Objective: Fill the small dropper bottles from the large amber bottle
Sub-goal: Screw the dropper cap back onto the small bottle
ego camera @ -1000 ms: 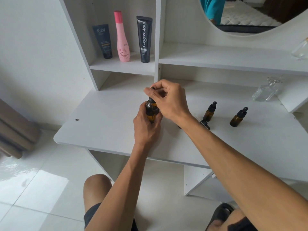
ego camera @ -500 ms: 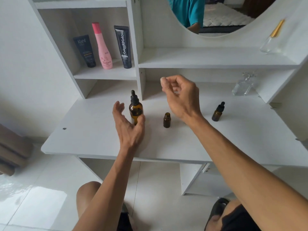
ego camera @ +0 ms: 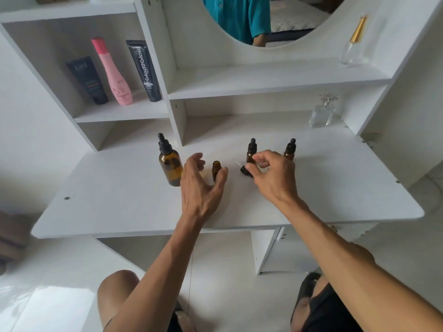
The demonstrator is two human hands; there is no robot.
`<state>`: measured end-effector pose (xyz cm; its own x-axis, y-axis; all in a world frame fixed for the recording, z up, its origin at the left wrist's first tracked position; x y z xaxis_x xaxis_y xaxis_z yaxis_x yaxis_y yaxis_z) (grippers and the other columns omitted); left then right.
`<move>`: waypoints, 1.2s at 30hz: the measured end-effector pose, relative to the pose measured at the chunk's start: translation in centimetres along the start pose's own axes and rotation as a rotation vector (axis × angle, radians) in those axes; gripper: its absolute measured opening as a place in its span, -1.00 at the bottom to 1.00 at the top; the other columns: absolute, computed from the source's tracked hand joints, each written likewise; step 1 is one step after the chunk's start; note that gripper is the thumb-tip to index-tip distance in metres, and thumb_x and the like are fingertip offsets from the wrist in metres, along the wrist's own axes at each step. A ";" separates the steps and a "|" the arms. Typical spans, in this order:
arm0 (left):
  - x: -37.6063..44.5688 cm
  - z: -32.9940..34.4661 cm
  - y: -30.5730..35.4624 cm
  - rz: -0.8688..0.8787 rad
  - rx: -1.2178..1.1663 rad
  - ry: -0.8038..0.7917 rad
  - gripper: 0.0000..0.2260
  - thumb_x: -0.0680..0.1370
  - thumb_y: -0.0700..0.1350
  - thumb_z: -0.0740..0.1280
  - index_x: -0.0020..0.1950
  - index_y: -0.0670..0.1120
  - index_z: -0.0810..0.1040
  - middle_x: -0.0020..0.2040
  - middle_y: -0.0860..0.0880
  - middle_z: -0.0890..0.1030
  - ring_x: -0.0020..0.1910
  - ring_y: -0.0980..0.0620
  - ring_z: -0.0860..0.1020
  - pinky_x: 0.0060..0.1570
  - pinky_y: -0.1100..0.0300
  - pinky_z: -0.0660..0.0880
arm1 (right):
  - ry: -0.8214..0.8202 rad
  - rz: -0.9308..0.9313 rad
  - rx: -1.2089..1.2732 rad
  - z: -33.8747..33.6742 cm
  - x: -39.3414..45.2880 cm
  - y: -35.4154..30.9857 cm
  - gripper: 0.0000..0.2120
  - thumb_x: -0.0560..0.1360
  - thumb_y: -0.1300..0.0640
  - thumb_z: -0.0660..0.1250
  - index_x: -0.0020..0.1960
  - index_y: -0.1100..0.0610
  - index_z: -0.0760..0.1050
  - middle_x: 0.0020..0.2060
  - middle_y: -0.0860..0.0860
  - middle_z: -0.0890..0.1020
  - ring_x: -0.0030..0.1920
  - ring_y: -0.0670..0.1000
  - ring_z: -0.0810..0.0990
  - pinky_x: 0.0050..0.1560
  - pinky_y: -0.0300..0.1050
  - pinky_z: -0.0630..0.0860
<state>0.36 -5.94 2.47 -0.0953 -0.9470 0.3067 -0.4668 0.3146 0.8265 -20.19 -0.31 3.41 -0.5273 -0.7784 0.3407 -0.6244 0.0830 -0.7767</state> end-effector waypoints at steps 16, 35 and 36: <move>0.6 2.0 -1.3 -0.005 0.137 -0.134 -0.63 0.55 0.04 0.43 0.31 -0.05 0.52 0.12 -0.06 0.63 0.06 -0.05 0.58 0.04 0.11 0.52 | -0.054 0.086 -0.007 1.9 -0.7 0.4 -0.76 0.38 0.10 0.59 0.00 0.12 0.67 -0.13 0.00 0.73 -0.13 -0.05 0.68 0.02 -0.04 0.65; 0.7 2.3 -1.4 0.032 0.123 -0.153 -0.76 0.55 -0.01 0.42 0.17 -0.07 0.58 -0.03 -0.10 0.64 0.00 -0.09 0.52 -0.06 0.04 0.49 | -0.408 -0.208 -0.250 1.5 1.9 -8.5 -0.82 0.45 0.12 0.53 0.05 0.08 0.68 -0.15 -0.02 0.64 -0.25 -0.13 0.56 -0.21 -0.44 0.38; 0.7 2.4 -1.5 0.032 0.120 -0.152 -0.76 0.55 -0.01 0.42 0.16 -0.07 0.58 -0.04 -0.09 0.64 0.00 -0.09 0.52 -0.06 0.02 0.50 | -0.422 -0.209 -0.257 1.7 1.9 -8.6 -0.82 0.45 0.13 0.53 0.05 0.08 0.68 -0.16 -0.03 0.64 -0.26 -0.17 0.56 -0.21 -0.45 0.38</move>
<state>-1.10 -7.22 0.35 -0.2394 -0.9383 0.2495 -0.5619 0.3435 0.7525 -14.85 -3.59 9.89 -0.1327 -0.9727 0.1905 -0.8401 0.0084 -0.5424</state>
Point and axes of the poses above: each hand's wrist, its own x-axis towards the middle knuckle, its own z-axis out of the palm, y = z × x, the point moved 9 cm from there along x, towards the middle knuckle
